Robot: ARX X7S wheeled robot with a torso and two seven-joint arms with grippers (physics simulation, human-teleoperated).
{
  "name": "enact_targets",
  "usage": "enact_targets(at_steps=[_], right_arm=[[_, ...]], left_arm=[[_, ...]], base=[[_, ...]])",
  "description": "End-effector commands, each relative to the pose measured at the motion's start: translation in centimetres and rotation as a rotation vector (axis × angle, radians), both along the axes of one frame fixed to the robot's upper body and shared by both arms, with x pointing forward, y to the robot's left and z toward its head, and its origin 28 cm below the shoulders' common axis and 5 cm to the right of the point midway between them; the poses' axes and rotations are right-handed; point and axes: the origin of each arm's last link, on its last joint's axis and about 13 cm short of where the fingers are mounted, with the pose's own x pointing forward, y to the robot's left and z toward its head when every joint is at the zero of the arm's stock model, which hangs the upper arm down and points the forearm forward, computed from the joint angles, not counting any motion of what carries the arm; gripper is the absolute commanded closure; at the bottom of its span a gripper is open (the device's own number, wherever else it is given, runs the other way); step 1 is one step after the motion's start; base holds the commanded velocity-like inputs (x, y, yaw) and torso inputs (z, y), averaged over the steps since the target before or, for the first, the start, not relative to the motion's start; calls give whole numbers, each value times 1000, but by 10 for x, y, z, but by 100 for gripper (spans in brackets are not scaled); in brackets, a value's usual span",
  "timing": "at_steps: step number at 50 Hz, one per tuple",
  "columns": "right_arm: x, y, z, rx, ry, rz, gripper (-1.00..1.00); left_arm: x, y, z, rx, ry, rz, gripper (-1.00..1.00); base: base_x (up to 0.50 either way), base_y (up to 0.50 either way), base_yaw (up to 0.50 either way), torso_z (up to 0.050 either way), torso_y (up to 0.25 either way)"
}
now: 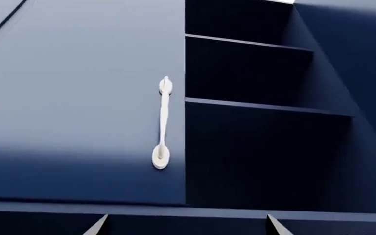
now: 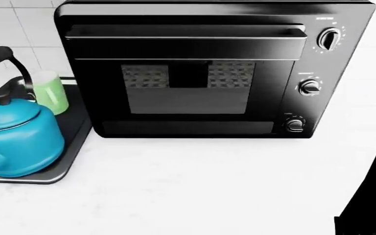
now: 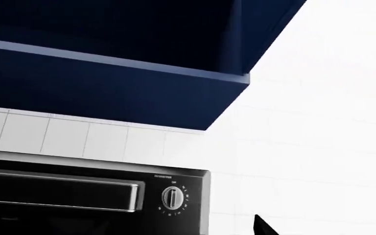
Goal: Pick the kettle from the counter and place it on the tray. Then pick the mug from the cabinet and place it on the tray. Then close the cabinet doors.
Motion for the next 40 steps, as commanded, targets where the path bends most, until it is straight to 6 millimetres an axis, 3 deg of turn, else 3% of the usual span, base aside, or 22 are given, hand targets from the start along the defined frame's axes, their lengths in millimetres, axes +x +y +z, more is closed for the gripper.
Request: enact_targets(at_steps=[1, 16, 21, 25, 28, 30, 31, 34, 40], right_arm=[[0, 0, 0, 0, -1, -3, -100], [3, 0, 1, -1, -9, -19, -100], [12, -3, 7, -12, -15, -94, -100], [33, -7, 32, 10, 2, -222, -100], [47, -15, 81, -5, -37, -349, -100], [37, -21, 121, -7, -131, -458, -100], [28, -21, 131, 11, -124, -492, -100], [6, -17, 137, 49, 8, -475, -100], [-11, -26, 160, 62, -109, -487, -100]], left_arm=[[0, 0, -2, -2, 4, -4, -100], [0, -1, -4, -2, 14, -14, -100], [3, -4, -4, 5, 20, -19, -100], [5, -10, -3, 6, 22, -23, -100], [5, -15, -4, 5, 25, -26, -100], [5, -15, -5, 4, 28, -28, -100], [5, -15, -6, 7, 30, -29, -100], [4, -16, -7, 5, 33, -32, -100], [4, -16, -8, 0, 36, -34, -100]], base=[[1, -500, 0, 0, 0], [1, -500, 0, 0, 0], [0, 0, 0, 0, 0], [0, 0, 0, 0, 0], [0, 0, 0, 0, 0], [0, 0, 0, 0, 0], [0, 0, 0, 0, 0], [0, 0, 0, 0, 0], [0, 0, 0, 0, 0]])
